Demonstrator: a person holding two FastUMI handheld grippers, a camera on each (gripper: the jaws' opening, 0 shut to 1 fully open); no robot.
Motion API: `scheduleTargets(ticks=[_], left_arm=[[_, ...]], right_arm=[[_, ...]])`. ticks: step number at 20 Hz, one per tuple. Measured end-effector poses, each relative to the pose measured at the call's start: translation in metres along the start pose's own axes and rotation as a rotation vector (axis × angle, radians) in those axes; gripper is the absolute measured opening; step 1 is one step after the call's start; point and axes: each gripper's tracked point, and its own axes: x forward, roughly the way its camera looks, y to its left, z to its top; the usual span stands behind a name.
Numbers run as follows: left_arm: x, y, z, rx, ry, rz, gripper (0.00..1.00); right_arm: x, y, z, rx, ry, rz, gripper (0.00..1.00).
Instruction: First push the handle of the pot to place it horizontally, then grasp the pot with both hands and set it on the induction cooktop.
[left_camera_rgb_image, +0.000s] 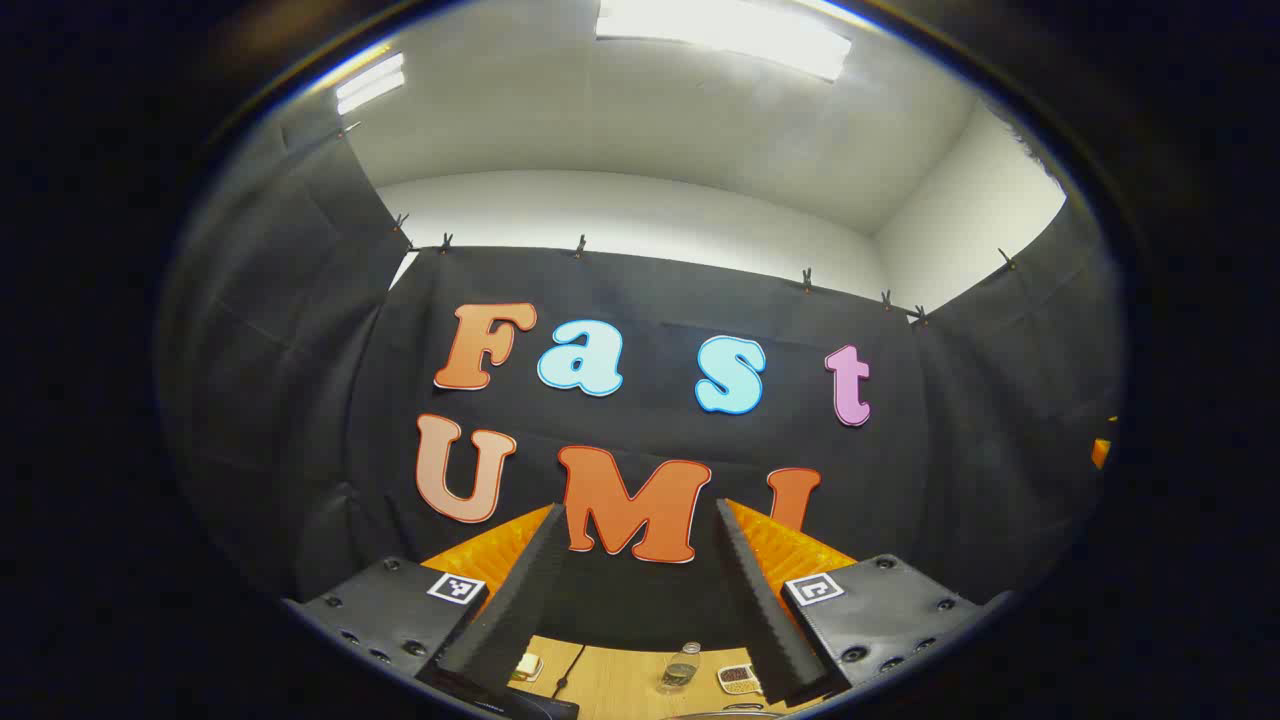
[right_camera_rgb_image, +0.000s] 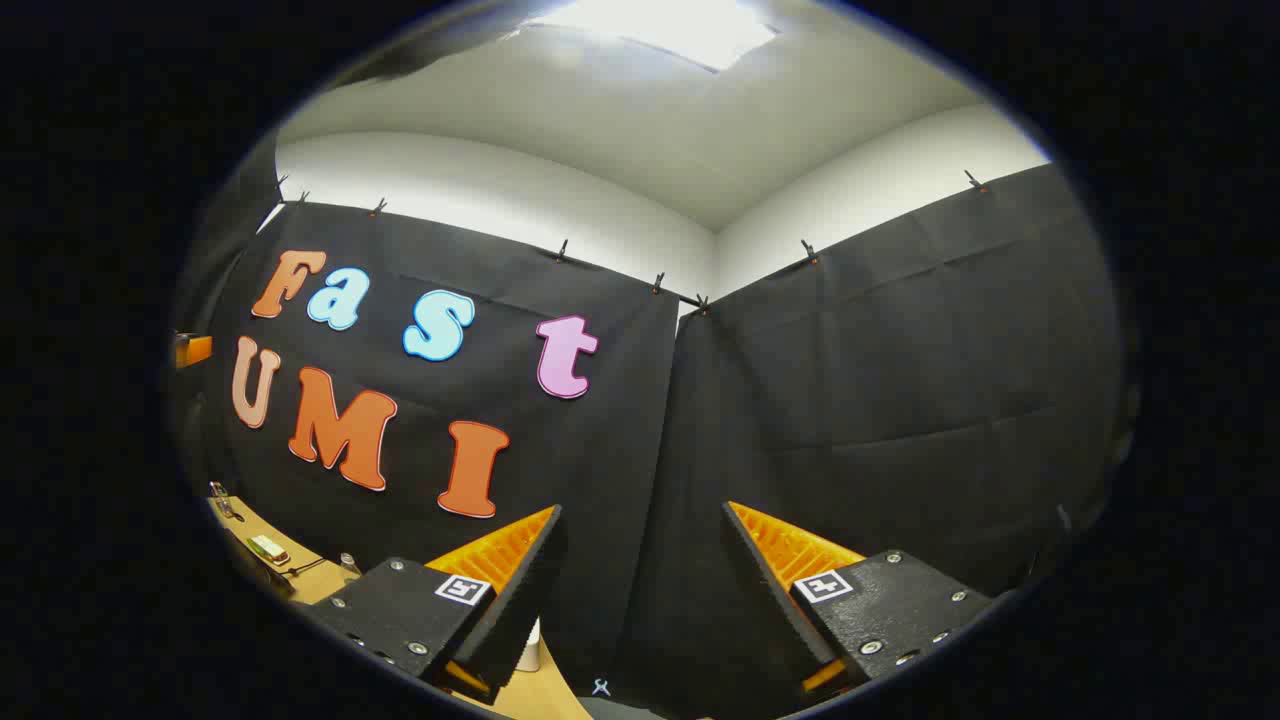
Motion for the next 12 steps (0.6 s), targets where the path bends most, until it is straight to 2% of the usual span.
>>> scheduleTargets(ticks=[4,5,6,9,10,11,12], left_arm=[[-0.010,-0.008,0.004,0.000,0.002,0.025,0.94],[-0.010,-0.010,0.002,-0.012,0.015,0.023,0.98],[-0.011,-0.015,-0.004,-0.034,0.039,0.014,0.94],[-0.010,0.000,-0.007,-0.071,0.071,0.034,0.94],[-0.009,0.008,-0.007,-0.066,0.075,0.045,0.97],[-0.011,0.013,-0.006,-0.059,0.074,0.051,0.90],[-0.009,0.017,-0.003,-0.049,0.066,0.049,0.98]], right_arm=[[0.011,0.000,-0.015,0.016,0.005,0.030,0.95],[0.012,0.002,-0.019,0.029,0.010,0.039,0.95],[0.014,0.004,-0.023,0.041,0.015,0.046,0.95],[0.017,0.006,-0.032,0.045,0.037,0.040,0.95],[0.017,0.007,-0.033,0.041,0.042,0.035,0.95],[0.016,0.009,-0.032,0.036,0.045,0.032,0.95],[0.014,0.012,-0.028,0.028,0.042,0.030,0.95]])
